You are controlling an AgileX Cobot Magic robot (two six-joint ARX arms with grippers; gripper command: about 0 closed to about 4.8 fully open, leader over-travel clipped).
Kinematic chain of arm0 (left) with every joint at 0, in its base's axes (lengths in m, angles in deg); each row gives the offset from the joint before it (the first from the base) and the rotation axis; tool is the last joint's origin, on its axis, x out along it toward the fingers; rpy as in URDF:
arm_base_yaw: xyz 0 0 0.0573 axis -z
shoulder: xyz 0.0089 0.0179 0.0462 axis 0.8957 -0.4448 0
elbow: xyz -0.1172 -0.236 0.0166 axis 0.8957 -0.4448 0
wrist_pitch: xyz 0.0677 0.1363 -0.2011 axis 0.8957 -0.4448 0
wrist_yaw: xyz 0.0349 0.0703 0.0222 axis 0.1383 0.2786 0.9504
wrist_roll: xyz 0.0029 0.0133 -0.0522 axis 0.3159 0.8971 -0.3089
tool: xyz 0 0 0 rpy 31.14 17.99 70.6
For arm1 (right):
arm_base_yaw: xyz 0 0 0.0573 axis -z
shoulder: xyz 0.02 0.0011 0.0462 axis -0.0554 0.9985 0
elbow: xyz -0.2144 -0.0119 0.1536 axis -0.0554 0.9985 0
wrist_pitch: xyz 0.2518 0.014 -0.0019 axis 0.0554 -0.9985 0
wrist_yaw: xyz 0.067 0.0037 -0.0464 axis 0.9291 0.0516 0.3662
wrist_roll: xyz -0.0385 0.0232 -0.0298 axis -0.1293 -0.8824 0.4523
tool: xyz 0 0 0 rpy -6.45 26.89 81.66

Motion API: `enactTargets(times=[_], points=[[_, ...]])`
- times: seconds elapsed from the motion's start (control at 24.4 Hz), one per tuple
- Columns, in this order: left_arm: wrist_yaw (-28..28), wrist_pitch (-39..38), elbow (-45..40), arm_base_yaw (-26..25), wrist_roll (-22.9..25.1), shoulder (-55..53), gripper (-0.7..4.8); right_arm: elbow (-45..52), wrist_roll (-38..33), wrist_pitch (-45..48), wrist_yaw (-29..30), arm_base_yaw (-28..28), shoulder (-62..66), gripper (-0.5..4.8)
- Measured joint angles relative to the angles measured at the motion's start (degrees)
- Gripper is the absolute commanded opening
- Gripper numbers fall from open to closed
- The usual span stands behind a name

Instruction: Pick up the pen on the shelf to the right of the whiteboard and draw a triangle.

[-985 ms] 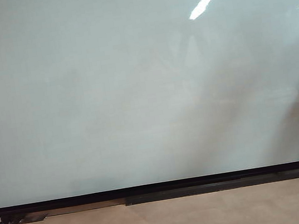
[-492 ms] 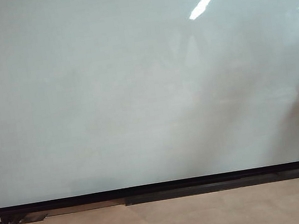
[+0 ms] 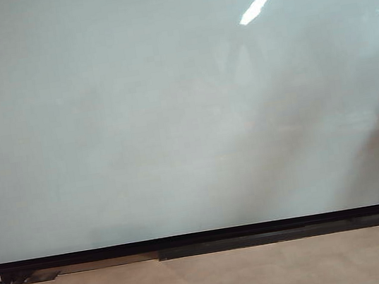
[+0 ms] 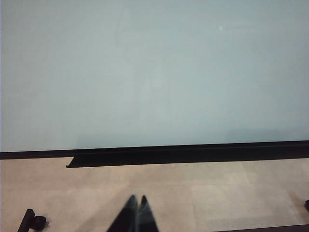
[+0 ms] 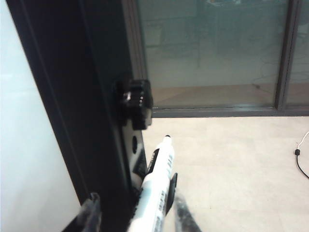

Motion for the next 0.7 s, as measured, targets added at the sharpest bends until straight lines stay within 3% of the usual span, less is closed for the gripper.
enactTargets(times=[0.12,0.7], points=[[0.0,0.0,0.0,0.0,0.0,0.0,-0.05,0.0,0.0,0.0,0.0,0.2,0.0,1.46],[0.0,0.0,0.0,0.0,0.0,0.0,-0.05,0.0,0.1,-0.1,0.8,0.5,0.0,1.43]])
